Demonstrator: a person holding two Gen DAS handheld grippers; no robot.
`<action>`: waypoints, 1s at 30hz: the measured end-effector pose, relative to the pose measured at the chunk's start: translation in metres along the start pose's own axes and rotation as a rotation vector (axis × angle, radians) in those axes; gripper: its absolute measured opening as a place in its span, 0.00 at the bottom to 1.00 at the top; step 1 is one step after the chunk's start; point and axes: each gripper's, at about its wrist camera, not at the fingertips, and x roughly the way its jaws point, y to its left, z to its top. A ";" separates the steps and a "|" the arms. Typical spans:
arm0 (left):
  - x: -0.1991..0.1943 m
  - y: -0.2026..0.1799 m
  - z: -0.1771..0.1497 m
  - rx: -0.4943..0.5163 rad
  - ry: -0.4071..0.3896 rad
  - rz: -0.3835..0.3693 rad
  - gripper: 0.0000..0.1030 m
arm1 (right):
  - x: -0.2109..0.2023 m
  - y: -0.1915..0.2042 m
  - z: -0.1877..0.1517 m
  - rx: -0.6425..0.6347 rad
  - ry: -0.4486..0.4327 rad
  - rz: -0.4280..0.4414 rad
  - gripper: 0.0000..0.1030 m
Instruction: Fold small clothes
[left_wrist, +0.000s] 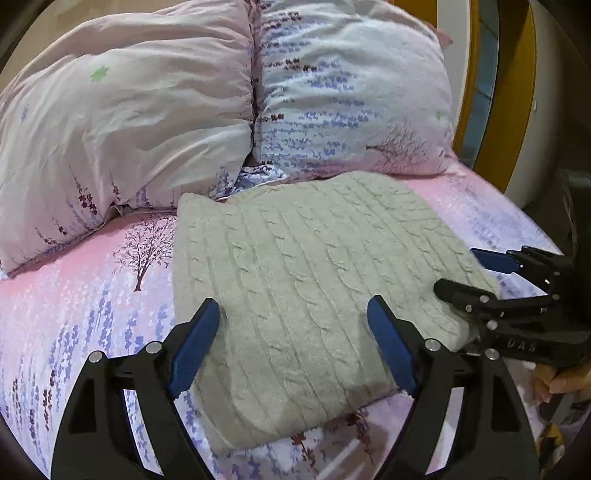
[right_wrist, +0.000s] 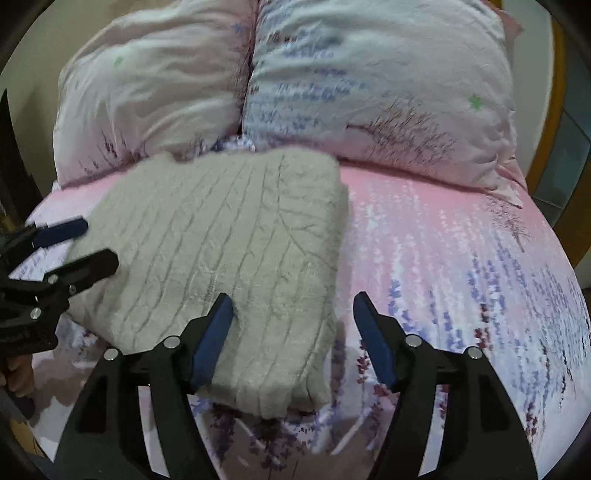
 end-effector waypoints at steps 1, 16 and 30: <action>-0.005 0.002 -0.001 -0.010 -0.005 -0.001 0.80 | -0.007 -0.003 0.000 0.004 -0.022 -0.004 0.69; -0.039 0.029 -0.057 -0.170 0.111 0.050 0.99 | -0.038 0.003 -0.036 0.099 0.010 -0.003 0.98; -0.015 0.013 -0.071 -0.148 0.205 0.123 0.99 | -0.012 0.039 -0.055 0.073 0.122 -0.019 0.98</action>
